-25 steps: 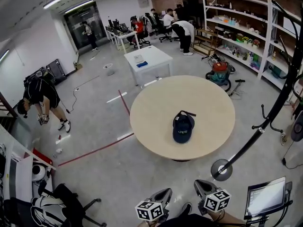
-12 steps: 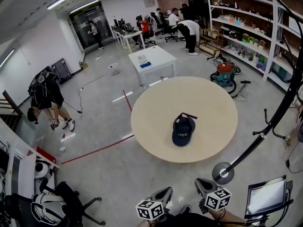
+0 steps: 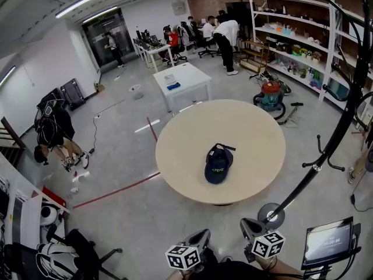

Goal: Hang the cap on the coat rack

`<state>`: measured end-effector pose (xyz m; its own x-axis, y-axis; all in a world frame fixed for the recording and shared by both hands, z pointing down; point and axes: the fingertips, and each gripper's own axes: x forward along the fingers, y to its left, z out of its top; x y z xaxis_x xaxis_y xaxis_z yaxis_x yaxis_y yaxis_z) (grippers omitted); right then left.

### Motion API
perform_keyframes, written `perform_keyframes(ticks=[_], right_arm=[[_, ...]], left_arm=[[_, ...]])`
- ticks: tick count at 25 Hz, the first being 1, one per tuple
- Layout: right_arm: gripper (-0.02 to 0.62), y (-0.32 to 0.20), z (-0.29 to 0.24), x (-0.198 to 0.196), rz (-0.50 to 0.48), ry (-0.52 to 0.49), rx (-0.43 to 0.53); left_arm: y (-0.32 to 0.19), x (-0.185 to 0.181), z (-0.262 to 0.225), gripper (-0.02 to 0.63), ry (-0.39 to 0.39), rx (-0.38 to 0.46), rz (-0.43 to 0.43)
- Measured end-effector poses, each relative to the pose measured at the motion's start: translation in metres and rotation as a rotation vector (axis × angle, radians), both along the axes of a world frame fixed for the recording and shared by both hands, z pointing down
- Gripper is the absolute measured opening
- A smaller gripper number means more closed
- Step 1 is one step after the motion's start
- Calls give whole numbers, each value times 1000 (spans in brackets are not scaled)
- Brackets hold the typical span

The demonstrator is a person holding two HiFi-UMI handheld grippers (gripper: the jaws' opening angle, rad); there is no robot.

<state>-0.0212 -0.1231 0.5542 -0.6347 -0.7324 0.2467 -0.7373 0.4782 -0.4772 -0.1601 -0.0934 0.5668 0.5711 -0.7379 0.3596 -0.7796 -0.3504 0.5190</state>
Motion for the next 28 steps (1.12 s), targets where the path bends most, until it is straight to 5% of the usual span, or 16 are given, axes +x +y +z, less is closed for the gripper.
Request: perform_keyframes(ticks=[28], right_arm=[[5,-74,2,26,124,16,-10]], left_arm=[[-90,21,4,6,5,-5,104]])
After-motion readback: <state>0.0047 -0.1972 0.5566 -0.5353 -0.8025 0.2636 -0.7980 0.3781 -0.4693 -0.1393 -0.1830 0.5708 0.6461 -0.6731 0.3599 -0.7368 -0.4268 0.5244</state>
